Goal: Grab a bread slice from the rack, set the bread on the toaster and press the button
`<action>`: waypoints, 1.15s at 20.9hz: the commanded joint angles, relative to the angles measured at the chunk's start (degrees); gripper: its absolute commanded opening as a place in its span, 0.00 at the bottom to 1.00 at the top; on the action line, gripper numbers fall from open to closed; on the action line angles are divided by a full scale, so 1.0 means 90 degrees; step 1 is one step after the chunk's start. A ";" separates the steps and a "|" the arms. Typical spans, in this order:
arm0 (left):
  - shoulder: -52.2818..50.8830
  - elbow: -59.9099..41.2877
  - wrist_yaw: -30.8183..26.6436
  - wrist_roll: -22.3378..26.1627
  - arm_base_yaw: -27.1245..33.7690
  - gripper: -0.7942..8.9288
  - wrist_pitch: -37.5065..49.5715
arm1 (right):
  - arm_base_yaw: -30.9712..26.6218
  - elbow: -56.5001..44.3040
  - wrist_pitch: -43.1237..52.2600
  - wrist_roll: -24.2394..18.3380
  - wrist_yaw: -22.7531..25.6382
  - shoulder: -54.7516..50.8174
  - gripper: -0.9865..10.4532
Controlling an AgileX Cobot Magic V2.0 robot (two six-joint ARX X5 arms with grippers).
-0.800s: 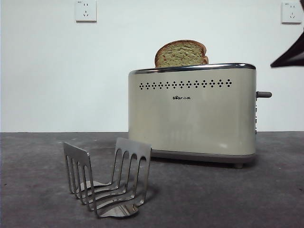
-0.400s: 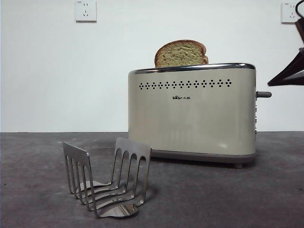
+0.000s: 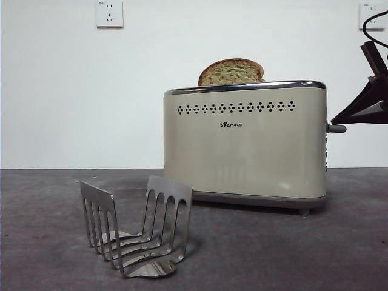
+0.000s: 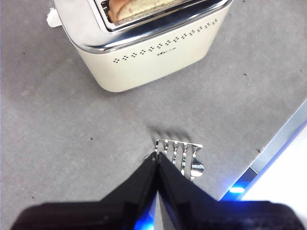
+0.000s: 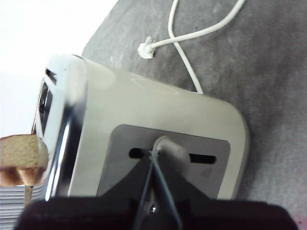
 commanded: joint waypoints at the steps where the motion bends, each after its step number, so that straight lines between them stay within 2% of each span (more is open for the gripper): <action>1: -0.0051 -0.0034 0.0019 -0.0063 0.0012 0.08 0.0012 | 0.0002 -0.0017 -0.0032 -0.0121 0.0146 0.0109 0.08; 3: -0.0051 -0.0034 0.0017 -0.0063 0.0012 0.08 0.0012 | 0.0002 -0.0017 -0.0070 -0.0138 0.0197 0.0109 0.08; 8: -0.0051 -0.0034 0.0017 -0.0061 0.0012 0.08 0.0010 | 0.0002 -0.0017 -0.0661 -0.0653 0.0330 0.0109 0.08; 11: -0.0051 -0.0034 0.0017 -0.0061 0.0012 0.08 0.0010 | 0.0002 -0.0017 -0.0709 -0.0673 0.0583 0.0109 0.08; 24: -0.0051 -0.0034 -0.0007 -0.0061 0.0012 0.08 0.0012 | 0.0080 -0.0017 -0.0719 -0.0709 0.0578 0.0544 0.08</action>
